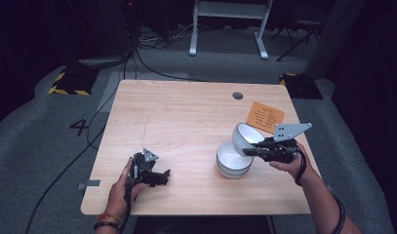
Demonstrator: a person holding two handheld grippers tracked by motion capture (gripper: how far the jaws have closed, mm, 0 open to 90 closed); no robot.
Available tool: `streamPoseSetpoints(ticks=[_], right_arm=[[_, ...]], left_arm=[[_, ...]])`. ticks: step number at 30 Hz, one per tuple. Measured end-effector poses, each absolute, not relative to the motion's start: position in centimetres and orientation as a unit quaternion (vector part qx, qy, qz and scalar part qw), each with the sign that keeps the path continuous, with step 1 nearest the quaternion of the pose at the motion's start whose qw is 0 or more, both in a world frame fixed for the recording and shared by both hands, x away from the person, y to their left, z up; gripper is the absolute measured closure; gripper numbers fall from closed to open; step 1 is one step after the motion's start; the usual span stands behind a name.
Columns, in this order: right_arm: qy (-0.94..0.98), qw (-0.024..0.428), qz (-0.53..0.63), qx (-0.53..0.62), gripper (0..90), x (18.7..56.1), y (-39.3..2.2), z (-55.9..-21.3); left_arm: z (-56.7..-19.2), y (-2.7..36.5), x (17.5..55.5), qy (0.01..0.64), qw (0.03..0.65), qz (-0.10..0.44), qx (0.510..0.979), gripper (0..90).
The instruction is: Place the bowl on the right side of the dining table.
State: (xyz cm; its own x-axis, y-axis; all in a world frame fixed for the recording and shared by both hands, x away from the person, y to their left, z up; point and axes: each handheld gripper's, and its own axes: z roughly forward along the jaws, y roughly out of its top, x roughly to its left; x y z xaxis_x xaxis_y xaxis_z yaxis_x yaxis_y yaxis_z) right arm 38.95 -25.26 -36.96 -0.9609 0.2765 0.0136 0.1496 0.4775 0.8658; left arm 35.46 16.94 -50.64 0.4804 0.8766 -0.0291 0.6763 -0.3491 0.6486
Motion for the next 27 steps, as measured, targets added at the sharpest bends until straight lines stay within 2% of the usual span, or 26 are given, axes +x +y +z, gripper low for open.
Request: streamPoseSetpoints(ticks=[5,27], right_arm=[[0.855,0.068,0.496,0.134,80.5,39.2,-25.7,-36.9],[0.846,0.134,0.480,0.188,80.4,41.9,-28.9,-36.1]], left_arm=[[-50.6,16.9,35.4,0.483,0.305,0.166,0.804,0.0],[-50.6,17.0,35.0,0.489,0.302,0.168,0.801,0.0]])
